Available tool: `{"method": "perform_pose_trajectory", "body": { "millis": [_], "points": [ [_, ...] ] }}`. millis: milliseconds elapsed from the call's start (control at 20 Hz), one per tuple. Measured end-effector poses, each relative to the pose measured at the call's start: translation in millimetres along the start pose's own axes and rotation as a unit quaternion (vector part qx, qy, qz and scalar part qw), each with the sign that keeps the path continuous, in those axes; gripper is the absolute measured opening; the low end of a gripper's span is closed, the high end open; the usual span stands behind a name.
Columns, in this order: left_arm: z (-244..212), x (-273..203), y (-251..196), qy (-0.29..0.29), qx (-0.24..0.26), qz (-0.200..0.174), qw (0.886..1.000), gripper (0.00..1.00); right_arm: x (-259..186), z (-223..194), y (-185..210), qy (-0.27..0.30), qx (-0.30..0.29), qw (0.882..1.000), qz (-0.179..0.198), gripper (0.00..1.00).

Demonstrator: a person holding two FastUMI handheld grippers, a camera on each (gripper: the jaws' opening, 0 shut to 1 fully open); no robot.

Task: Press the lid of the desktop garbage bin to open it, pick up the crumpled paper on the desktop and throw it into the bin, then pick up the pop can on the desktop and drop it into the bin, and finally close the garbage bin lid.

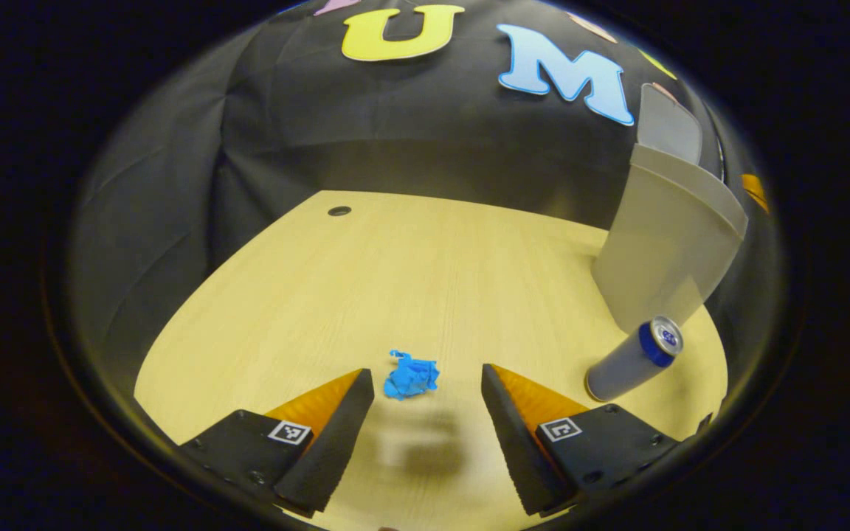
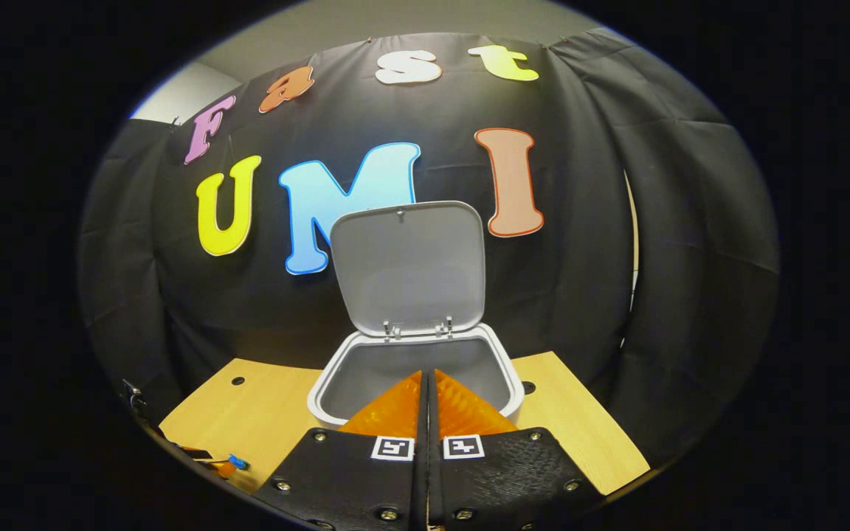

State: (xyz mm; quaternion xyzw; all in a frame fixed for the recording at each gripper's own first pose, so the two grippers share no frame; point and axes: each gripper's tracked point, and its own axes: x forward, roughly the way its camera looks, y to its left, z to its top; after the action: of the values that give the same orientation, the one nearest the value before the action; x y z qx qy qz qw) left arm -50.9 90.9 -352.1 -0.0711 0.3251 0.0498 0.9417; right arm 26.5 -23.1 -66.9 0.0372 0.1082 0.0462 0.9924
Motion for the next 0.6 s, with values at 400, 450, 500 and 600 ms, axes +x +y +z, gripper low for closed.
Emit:
{"method": "perform_pose_trajectory", "body": {
  "millis": [400,450,500,600],
  "points": [
    [-12,44,10,0.036,0.011,-0.001,0.999,0.97,-2,-8,-18,0.014,-0.001,0.999,-0.034,0.00],
    [-14,47,12,0.040,0.012,-0.001,0.999,0.97,-1,-8,-19,0.015,-0.001,0.999,-0.037,0.00],
    [-16,51,11,0.044,0.012,-0.002,0.999,0.96,0,-8,-19,0.016,0.000,0.999,-0.039,0.00],
    [-18,55,11,0.049,0.013,-0.004,0.999,0.97,1,-9,-20,0.019,0.002,0.999,-0.042,0.00]
  ]
}}
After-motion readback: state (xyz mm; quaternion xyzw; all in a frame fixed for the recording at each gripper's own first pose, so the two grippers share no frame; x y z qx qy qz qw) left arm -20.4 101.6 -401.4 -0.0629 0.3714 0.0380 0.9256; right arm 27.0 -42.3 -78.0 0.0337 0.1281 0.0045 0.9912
